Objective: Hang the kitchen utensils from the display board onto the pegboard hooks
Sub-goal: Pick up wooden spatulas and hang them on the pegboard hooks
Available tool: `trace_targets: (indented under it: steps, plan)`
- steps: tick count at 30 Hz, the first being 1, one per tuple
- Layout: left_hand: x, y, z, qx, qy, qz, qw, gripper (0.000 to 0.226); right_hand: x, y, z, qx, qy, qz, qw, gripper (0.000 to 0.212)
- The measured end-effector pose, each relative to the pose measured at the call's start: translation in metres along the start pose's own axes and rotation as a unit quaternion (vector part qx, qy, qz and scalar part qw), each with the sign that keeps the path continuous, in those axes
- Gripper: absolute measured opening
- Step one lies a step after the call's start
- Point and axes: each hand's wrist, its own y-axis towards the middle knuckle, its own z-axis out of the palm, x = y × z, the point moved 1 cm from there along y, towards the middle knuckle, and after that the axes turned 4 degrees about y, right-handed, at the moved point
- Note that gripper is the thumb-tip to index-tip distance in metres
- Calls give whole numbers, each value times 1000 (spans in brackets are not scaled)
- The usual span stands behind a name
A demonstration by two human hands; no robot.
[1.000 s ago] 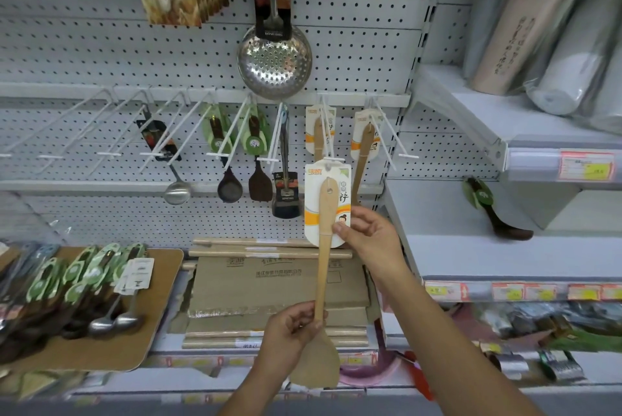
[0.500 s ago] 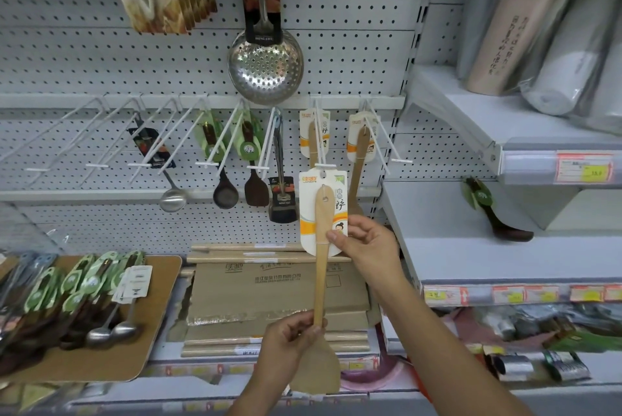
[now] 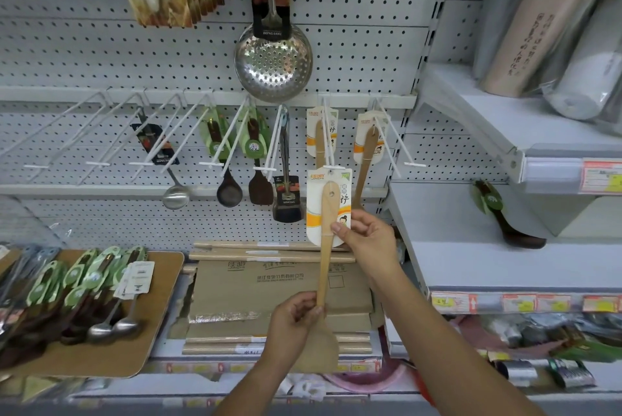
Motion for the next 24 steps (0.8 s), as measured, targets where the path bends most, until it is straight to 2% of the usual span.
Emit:
trace_targets:
  steps: [9,14,18,21,24]
  plan:
    - [15,15,7,6,34,-18,999,16,-14,9,0,-30,-16,16,999,25]
    - [-7,51,10,4,34,-19,999,6,-8,47,11,-76,-3,16,997,29]
    - [-25,90,10,-21,32,-30,999,13,3,86,22,-99,7,16,995,24]
    - [-44,119,10,-30,75,-23,996,16,13,116,28,-108,-1,22,994,25]
    - [-59,142,11,-24,111,-35,993,17,25,138,29,-98,-53,-1,994,31]
